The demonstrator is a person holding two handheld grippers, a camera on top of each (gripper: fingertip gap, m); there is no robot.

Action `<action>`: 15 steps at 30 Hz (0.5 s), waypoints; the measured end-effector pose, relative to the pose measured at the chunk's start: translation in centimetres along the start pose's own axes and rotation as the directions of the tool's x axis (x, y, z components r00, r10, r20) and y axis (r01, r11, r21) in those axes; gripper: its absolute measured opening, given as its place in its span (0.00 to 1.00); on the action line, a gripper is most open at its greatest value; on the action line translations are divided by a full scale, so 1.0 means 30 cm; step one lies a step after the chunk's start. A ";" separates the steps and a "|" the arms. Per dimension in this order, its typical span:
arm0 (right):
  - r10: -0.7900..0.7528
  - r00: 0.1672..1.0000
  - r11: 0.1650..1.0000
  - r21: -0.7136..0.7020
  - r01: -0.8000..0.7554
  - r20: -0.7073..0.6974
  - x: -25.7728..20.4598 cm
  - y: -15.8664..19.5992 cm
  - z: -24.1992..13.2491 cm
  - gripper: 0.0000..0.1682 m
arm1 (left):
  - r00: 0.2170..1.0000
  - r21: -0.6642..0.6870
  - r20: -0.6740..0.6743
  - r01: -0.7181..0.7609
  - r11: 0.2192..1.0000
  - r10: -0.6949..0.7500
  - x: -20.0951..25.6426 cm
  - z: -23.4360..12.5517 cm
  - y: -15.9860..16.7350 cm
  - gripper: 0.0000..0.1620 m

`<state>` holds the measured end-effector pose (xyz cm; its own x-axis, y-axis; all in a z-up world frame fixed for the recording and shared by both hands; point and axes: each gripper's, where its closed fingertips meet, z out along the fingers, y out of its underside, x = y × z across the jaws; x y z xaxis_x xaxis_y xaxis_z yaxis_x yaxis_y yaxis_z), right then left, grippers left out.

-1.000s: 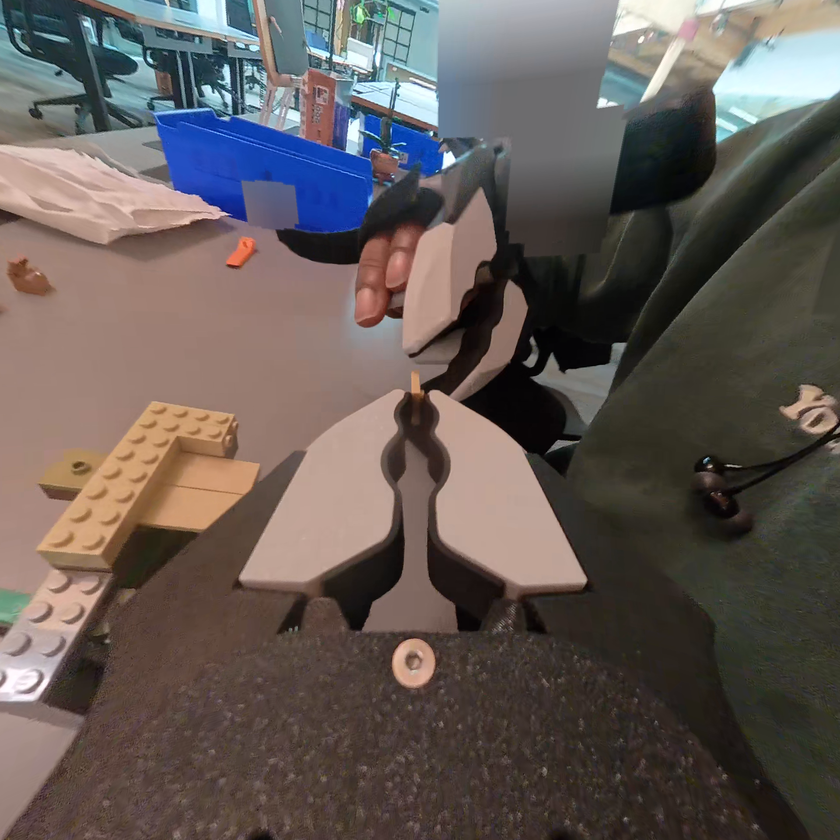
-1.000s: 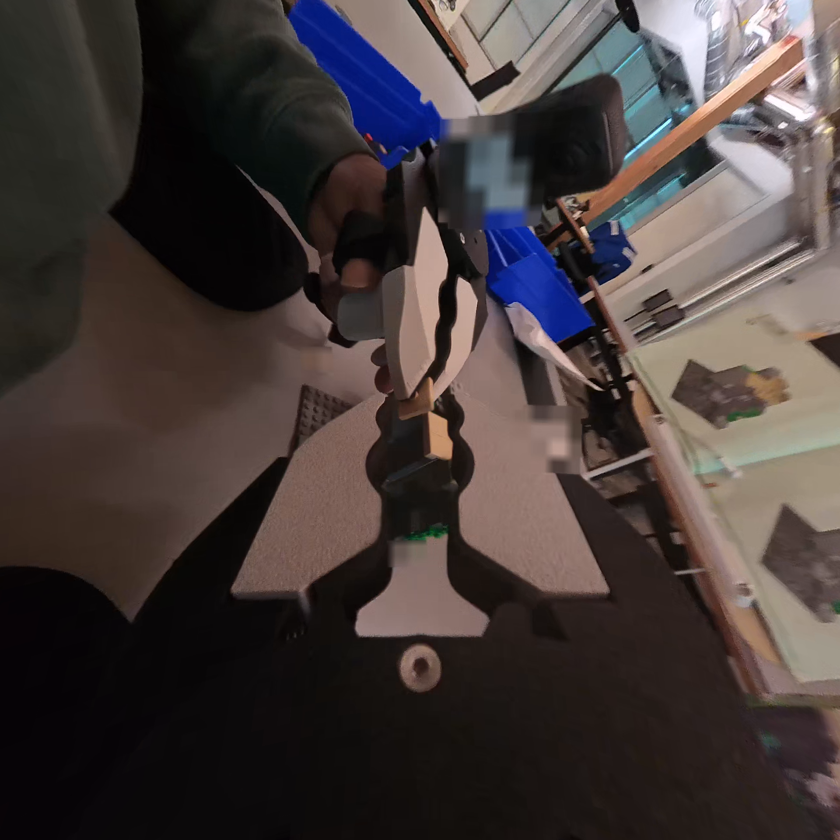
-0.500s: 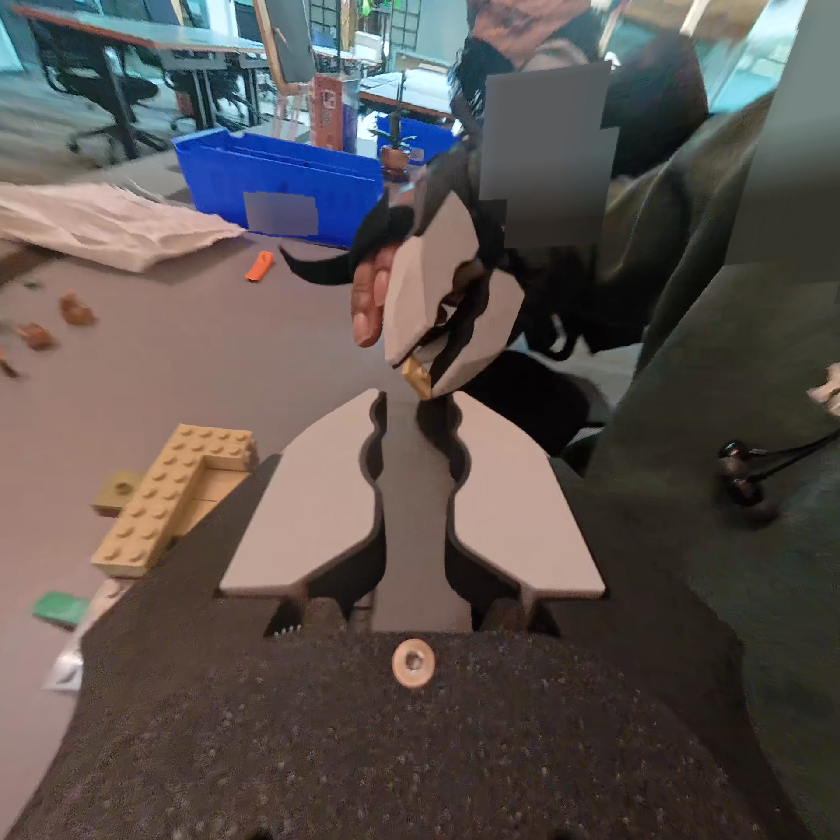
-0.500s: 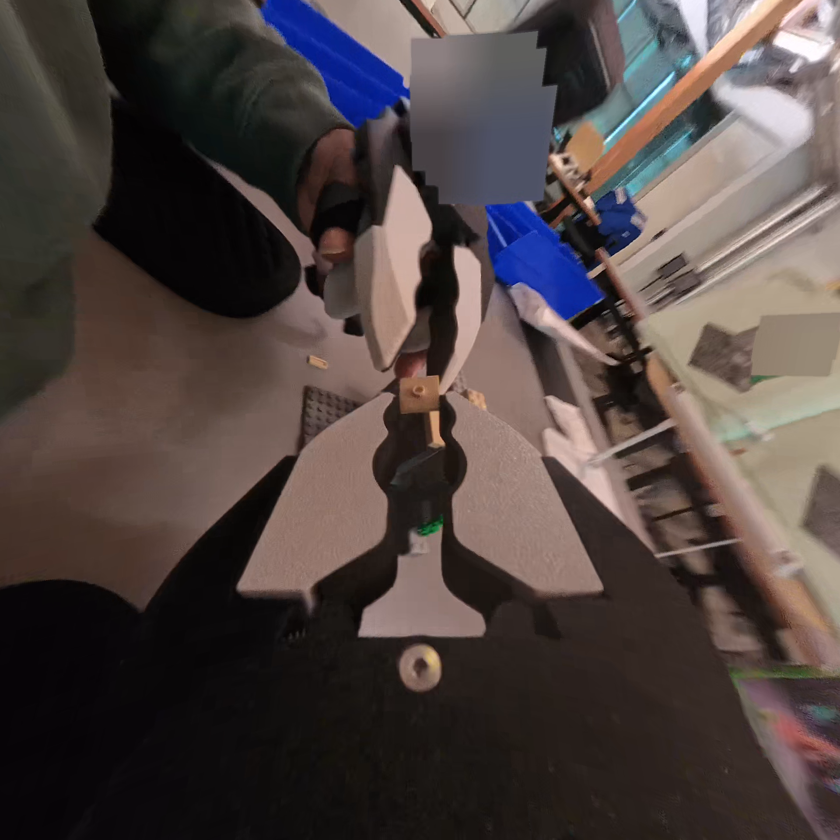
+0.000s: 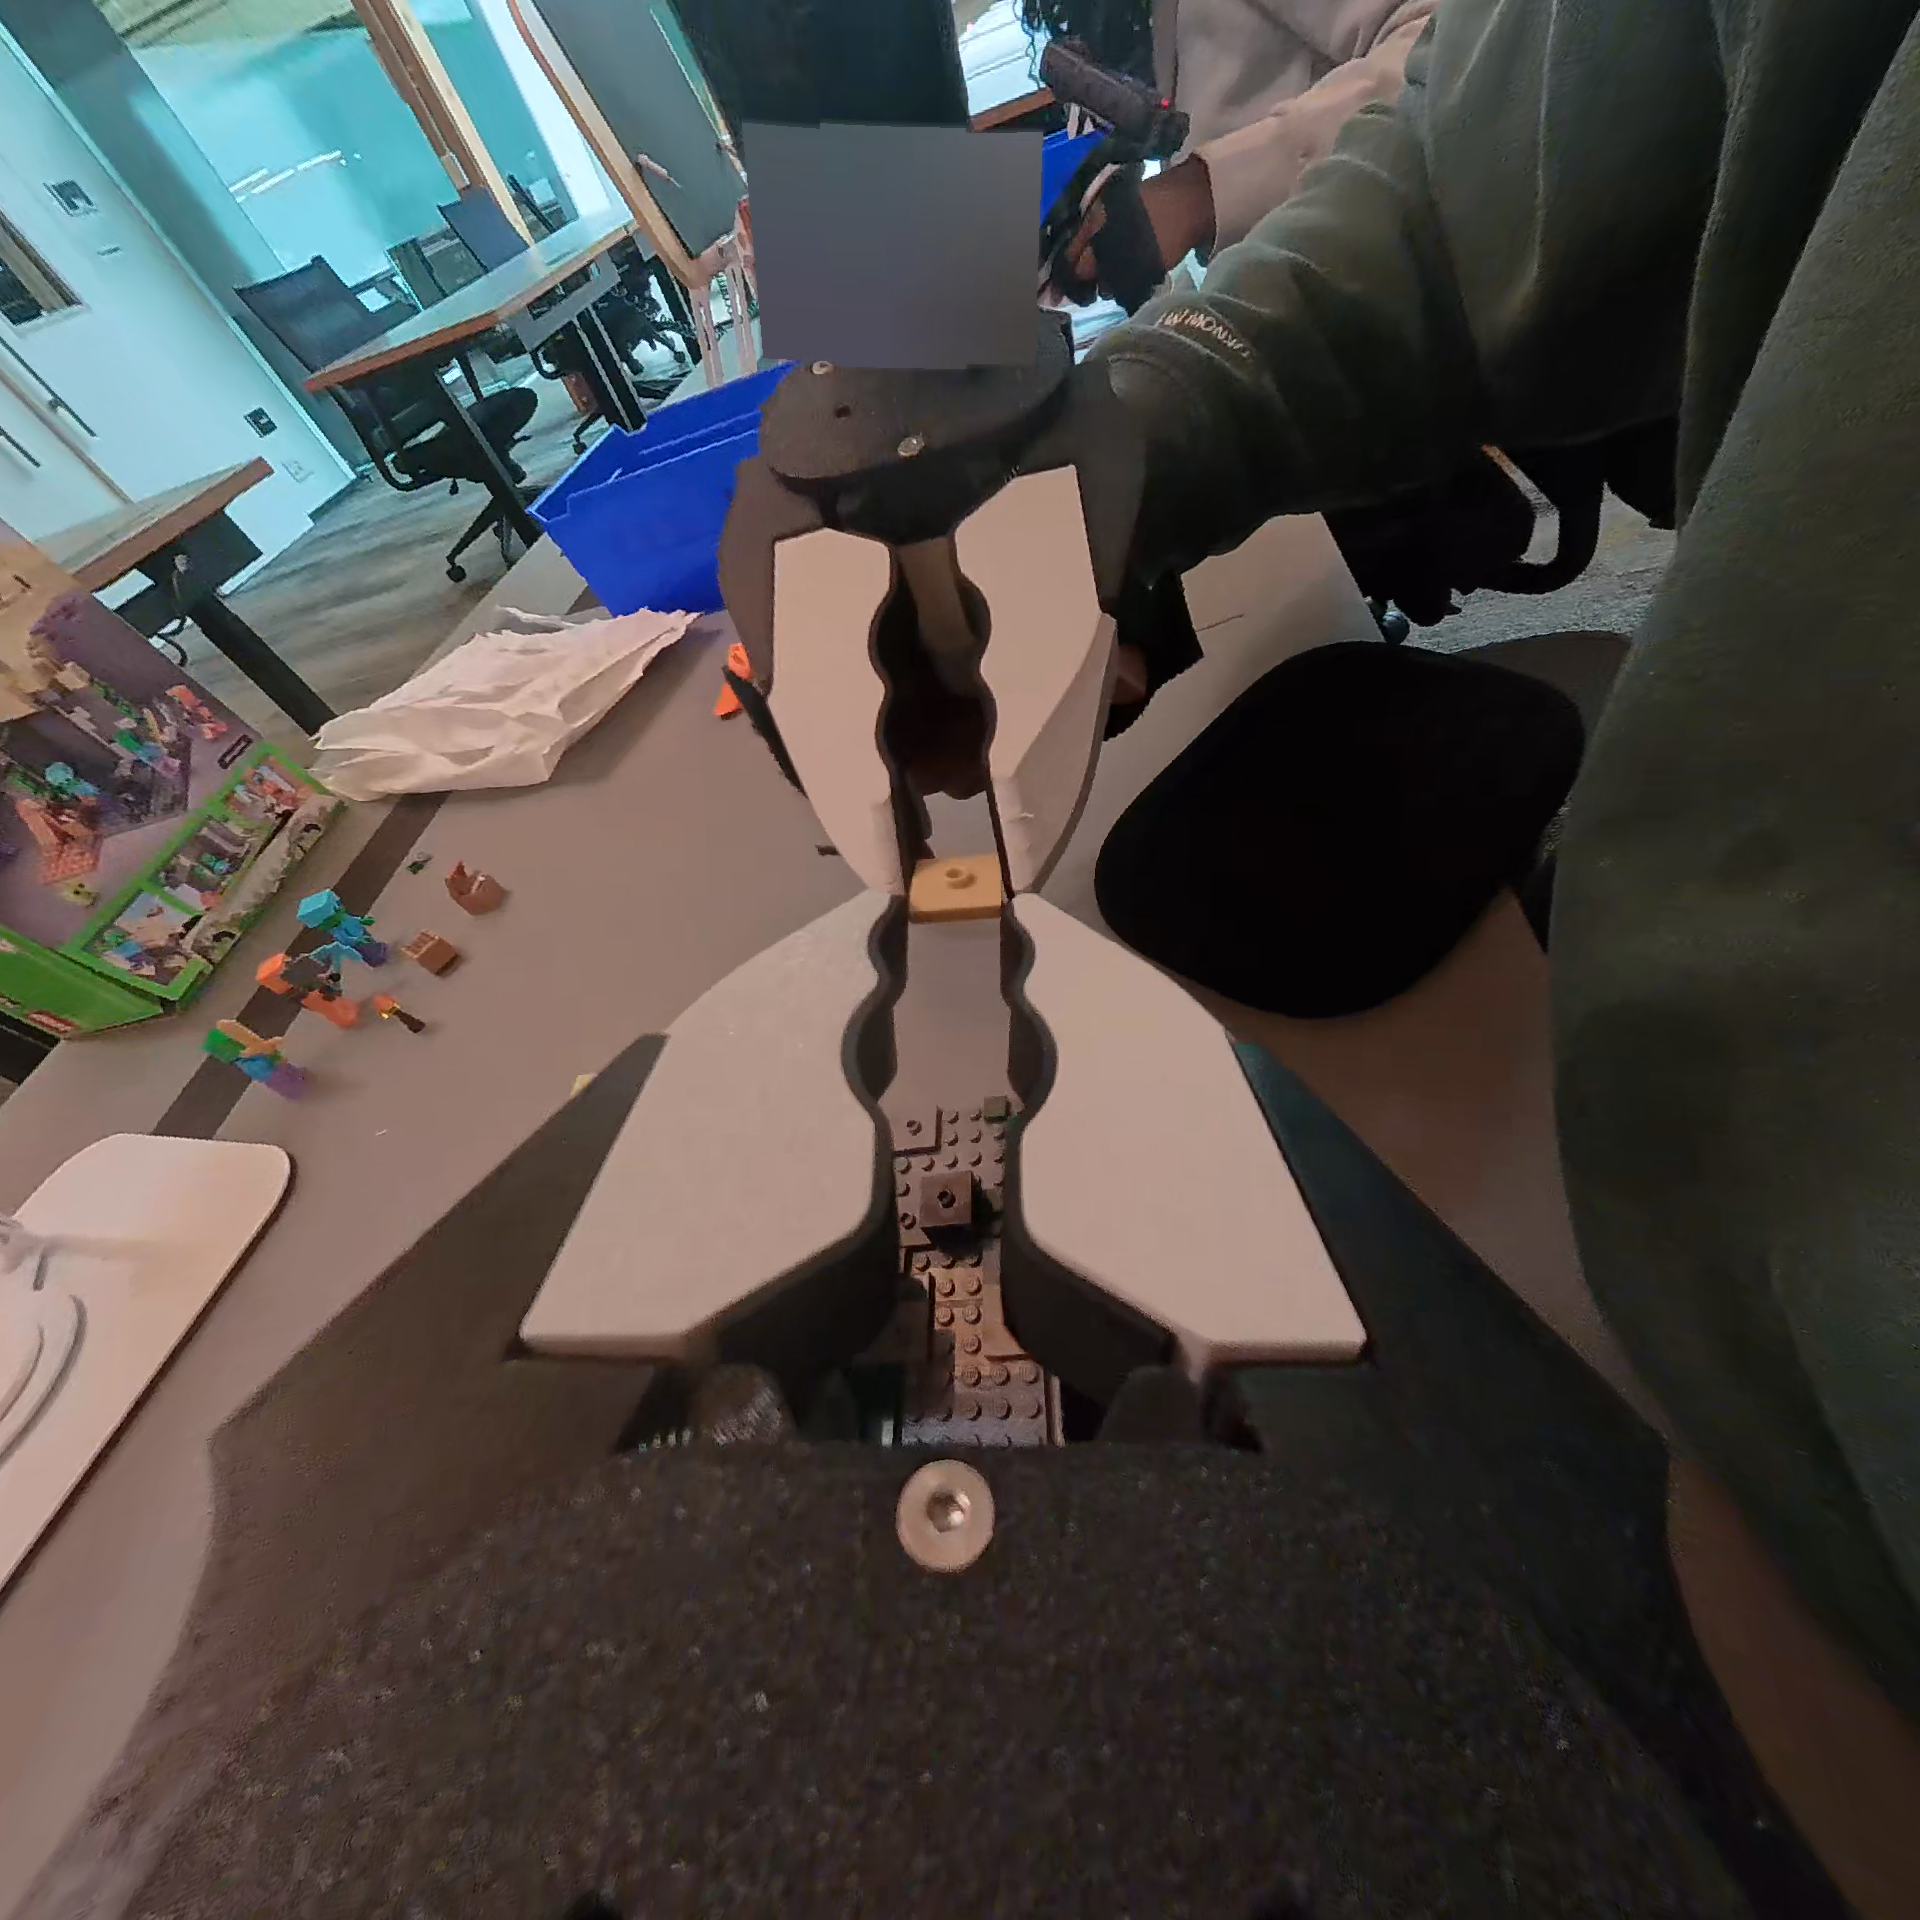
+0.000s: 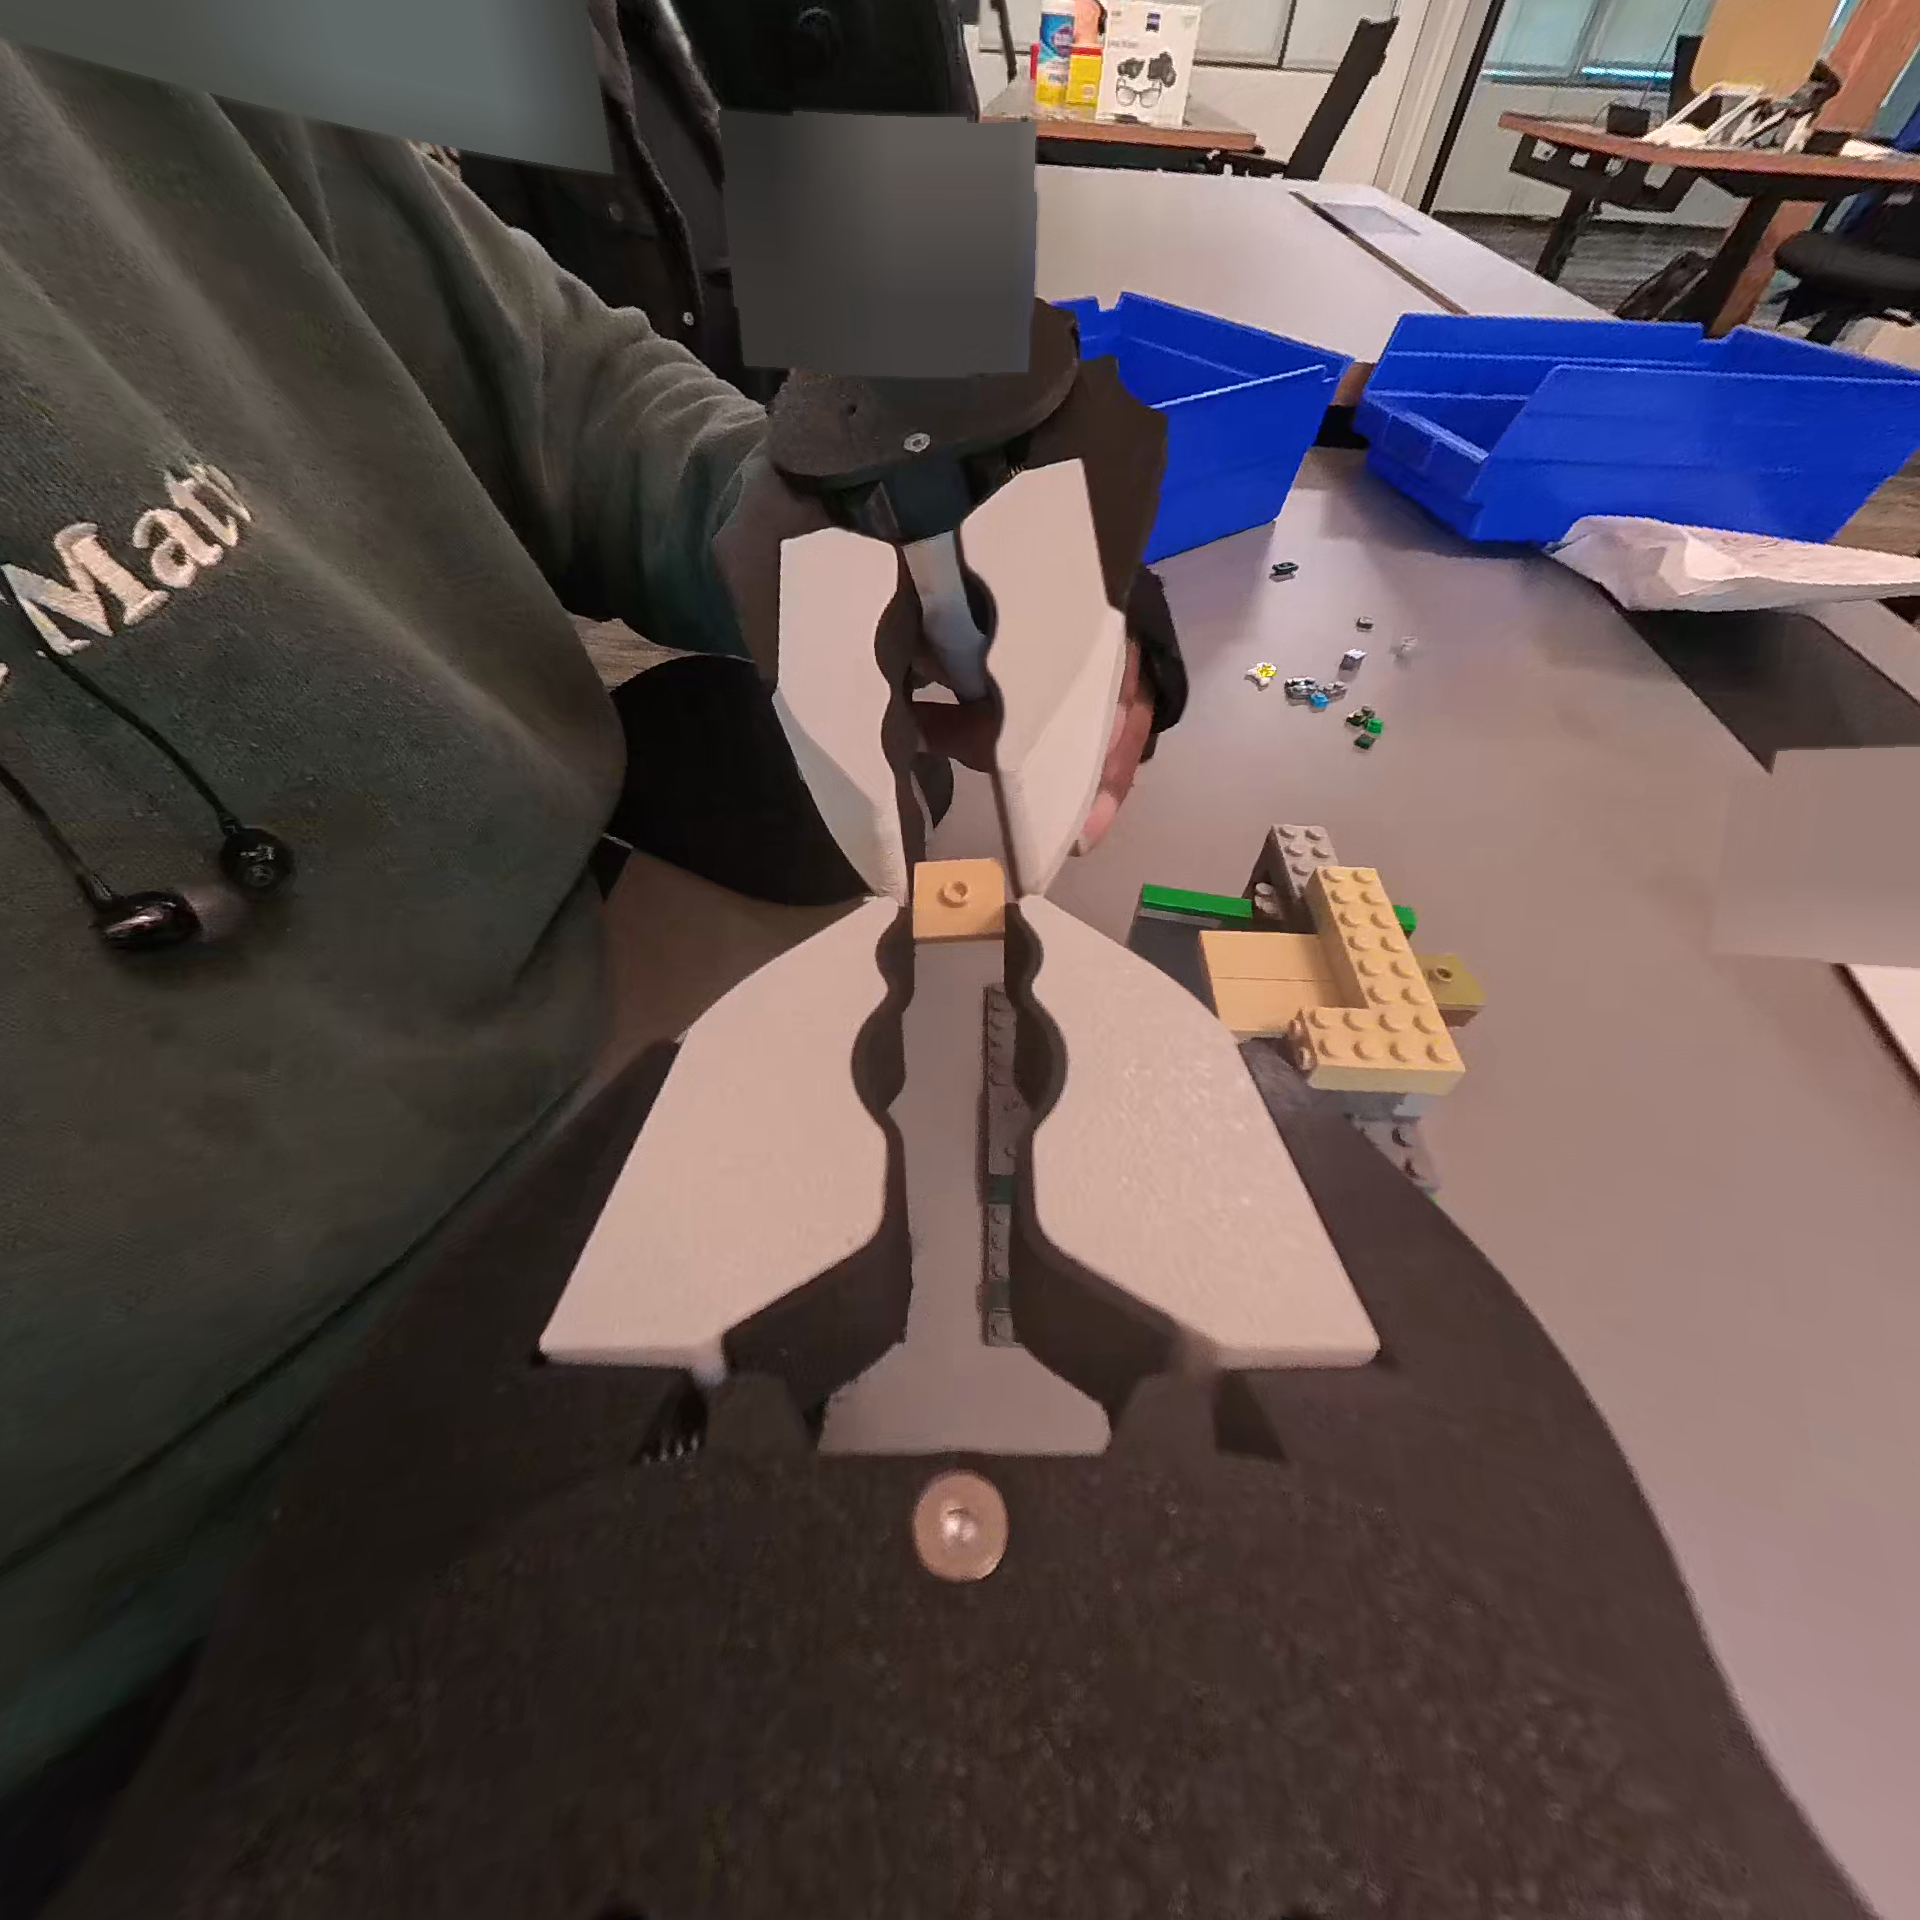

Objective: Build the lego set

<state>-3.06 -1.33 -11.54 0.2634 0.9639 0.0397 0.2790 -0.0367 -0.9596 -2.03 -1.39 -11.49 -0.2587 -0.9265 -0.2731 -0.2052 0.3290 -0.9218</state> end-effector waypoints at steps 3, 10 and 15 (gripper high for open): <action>-0.017 1.000 1.000 -0.023 0.017 0.000 0.009 0.007 0.002 0.10 | 1.000 -0.020 0.003 -0.001 1.000 0.001 -0.004 0.001 0.009 0.10; -0.079 0.995 0.993 -0.091 0.073 -0.061 0.087 0.002 -0.005 0.11 | 0.998 -0.025 0.016 0.067 0.997 -0.066 -0.072 -0.001 0.026 0.10; -0.093 0.993 0.991 -0.105 0.085 -0.075 0.129 -0.013 -0.013 0.09 | 0.997 -0.018 0.024 0.080 0.997 -0.079 -0.119 0.001 0.030 0.10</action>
<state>-1.80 2.32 -10.91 0.3051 0.9405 0.1499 0.3962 0.0178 -0.9180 -1.27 2.21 -11.35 -0.2188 -0.9538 -0.2057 -0.2423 0.2573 -0.9355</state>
